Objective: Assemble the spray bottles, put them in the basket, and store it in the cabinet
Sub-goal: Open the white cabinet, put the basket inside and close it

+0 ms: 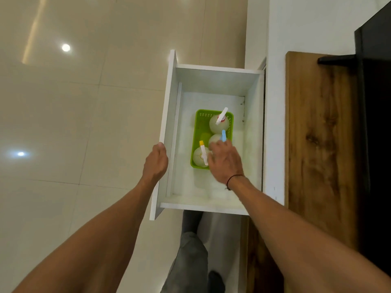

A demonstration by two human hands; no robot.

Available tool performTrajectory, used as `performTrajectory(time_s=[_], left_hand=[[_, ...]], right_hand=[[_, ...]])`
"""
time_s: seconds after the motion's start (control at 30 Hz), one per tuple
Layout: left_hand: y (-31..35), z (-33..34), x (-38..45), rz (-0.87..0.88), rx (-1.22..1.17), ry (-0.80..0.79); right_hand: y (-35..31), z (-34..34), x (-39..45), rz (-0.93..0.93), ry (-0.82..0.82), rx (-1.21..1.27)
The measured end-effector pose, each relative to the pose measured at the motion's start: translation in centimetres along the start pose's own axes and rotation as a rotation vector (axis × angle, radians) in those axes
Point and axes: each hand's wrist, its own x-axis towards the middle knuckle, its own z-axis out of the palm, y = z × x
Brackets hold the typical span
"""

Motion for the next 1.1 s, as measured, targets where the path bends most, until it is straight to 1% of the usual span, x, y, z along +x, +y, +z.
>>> performTrajectory(time_s=[0.07,0.1,0.13,0.2,0.27,0.4,0.5,0.63,0.73,1.1], left_hand=[[0.2,-0.5,-0.4,-0.066,-0.053,-0.044],[0.5,-0.9,-0.2,-0.103,-0.056,-0.081],[0.9,-1.4,0.0,-0.133,-0.045,-0.120],[2.1,-1.9,0.5,-0.157,-0.002,-0.186],[3.1,-1.5,0.6,-0.149,0.048,-0.211],[3.6,0.5,0.0,-0.110,0.093,-0.195],[3.8,1.9,-0.2,-0.121,0.039,-0.196],[5.1,3.3,-0.9,-0.105,-0.022,-0.263],[6.3,4.7,-2.2,-0.101,-0.064,-0.279],[7.9,9.0,-4.1,-0.092,-0.134,-0.334]], right_hand=[[-1.7,1.1,-2.6,-0.389,-0.083,-0.160],[-2.6,1.8,-3.8,-0.547,-0.138,-0.223],[-3.4,2.4,-4.8,-0.664,-0.201,-0.270],[-4.8,3.4,-6.0,-0.783,-0.330,-0.327],[-5.5,3.9,-6.4,-0.803,-0.402,-0.375],[-5.2,3.1,-5.7,-0.786,-0.461,-0.406],[-4.0,2.1,-5.0,-0.789,-0.483,-0.435],[-2.3,1.0,-5.5,-0.760,-0.527,-0.456],[-1.3,0.3,-6.3,-0.731,-0.546,-0.505],[1.6,-1.9,-7.8,-0.663,-0.626,-0.696]])
